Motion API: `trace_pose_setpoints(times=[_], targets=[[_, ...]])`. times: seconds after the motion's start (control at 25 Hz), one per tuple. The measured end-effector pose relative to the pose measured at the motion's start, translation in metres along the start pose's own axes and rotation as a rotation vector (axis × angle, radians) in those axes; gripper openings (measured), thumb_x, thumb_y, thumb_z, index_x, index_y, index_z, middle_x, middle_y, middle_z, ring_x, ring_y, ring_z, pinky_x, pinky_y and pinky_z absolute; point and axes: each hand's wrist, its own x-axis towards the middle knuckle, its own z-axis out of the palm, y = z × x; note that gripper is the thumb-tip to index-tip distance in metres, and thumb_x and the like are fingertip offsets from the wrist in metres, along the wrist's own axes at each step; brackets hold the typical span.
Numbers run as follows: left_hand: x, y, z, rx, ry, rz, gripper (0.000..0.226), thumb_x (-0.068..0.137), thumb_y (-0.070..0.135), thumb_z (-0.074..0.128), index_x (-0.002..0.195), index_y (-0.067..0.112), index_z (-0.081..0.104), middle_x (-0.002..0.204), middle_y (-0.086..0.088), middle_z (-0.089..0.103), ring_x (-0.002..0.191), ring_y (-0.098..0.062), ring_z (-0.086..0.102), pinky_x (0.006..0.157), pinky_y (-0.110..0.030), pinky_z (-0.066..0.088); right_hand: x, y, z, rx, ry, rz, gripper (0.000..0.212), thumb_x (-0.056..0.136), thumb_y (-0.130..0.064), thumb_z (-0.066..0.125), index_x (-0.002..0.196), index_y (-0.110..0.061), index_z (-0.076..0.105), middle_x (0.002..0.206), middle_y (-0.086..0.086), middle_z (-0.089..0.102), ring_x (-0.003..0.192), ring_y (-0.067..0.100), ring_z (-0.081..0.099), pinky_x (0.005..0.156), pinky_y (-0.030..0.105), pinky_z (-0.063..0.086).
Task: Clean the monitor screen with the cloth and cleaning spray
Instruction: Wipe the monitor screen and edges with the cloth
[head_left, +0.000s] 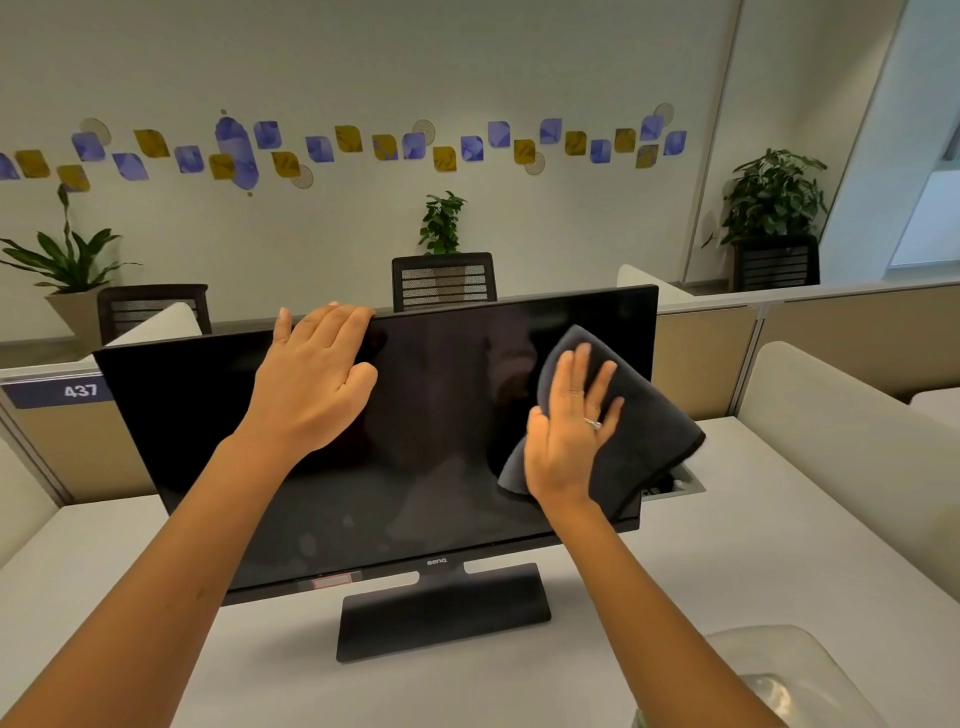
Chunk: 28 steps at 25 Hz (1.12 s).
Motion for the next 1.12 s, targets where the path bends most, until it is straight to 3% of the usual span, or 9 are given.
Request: trace_pose_setpoints(times=[0.24, 0.48, 0.6, 0.8, 1.0, 1.12], targets=[[-0.001, 0.004, -0.001, 0.012, -0.001, -0.007, 0.060, 0.080, 0.030, 0.024, 0.137, 0.014, 0.032, 0.143, -0.006, 0.040, 0.137, -0.024, 0.027, 0.116, -0.052, 0.002, -0.038, -0.061, 0.028, -0.028, -0.147, -0.368, 0.070, 0.085, -0.028, 0.039, 0.149, -0.023, 0.009, 0.157, -0.005, 0.006, 0.145, 0.025, -0.002, 0.113, 0.053, -0.003], [-0.002, 0.003, -0.004, 0.008, -0.023, 0.011, 0.062, 0.079, 0.030, 0.024, 0.138, 0.014, 0.032, 0.143, -0.006, 0.039, 0.136, -0.024, 0.028, 0.116, -0.053, 0.004, -0.075, -0.022, 0.032, -0.202, -0.179, -0.526, 0.075, 0.080, -0.035, 0.050, 0.147, -0.027, 0.018, 0.155, -0.009, 0.014, 0.145, 0.018, 0.006, 0.114, 0.050, 0.007], [-0.002, 0.001, -0.005, 0.012, -0.043, 0.020, 0.063, 0.079, 0.031, 0.024, 0.139, 0.015, 0.030, 0.145, -0.004, 0.038, 0.137, -0.022, 0.026, 0.116, -0.052, 0.004, -0.063, 0.017, 0.016, -0.268, -0.146, -0.426, 0.075, 0.080, -0.041, 0.049, 0.147, -0.029, 0.018, 0.154, -0.007, 0.017, 0.144, 0.019, 0.011, 0.111, 0.051, 0.014], [-0.001, -0.003, -0.005, 0.024, -0.052, 0.045, 0.063, 0.078, 0.032, 0.026, 0.139, 0.015, 0.029, 0.145, -0.004, 0.038, 0.136, -0.023, 0.027, 0.116, -0.052, 0.005, -0.022, 0.052, -0.013, -0.304, -0.052, -0.036, 0.065, 0.090, -0.039, 0.036, 0.148, -0.019, 0.014, 0.155, 0.007, 0.022, 0.141, 0.028, 0.008, 0.108, 0.060, 0.022], [0.000, -0.004, -0.004, 0.029, -0.049, 0.045, 0.063, 0.079, 0.032, 0.026, 0.139, 0.015, 0.029, 0.144, -0.004, 0.038, 0.136, -0.023, 0.028, 0.115, -0.052, 0.005, 0.020, 0.027, -0.018, -0.170, 0.046, 0.000, 0.061, 0.093, -0.036, 0.030, 0.148, -0.021, 0.010, 0.155, -0.001, 0.004, 0.143, 0.027, -0.001, 0.111, 0.061, 0.009], [-0.001, -0.007, -0.003, 0.045, -0.051, 0.061, 0.063, 0.079, 0.032, 0.026, 0.140, 0.015, 0.027, 0.145, -0.003, 0.037, 0.137, -0.023, 0.026, 0.115, -0.052, 0.006, 0.028, -0.009, -0.009, -0.105, 0.079, -0.030, 0.062, 0.092, -0.034, 0.031, 0.148, -0.020, 0.011, 0.156, 0.002, 0.010, 0.143, 0.027, -0.001, 0.112, 0.061, 0.006]])
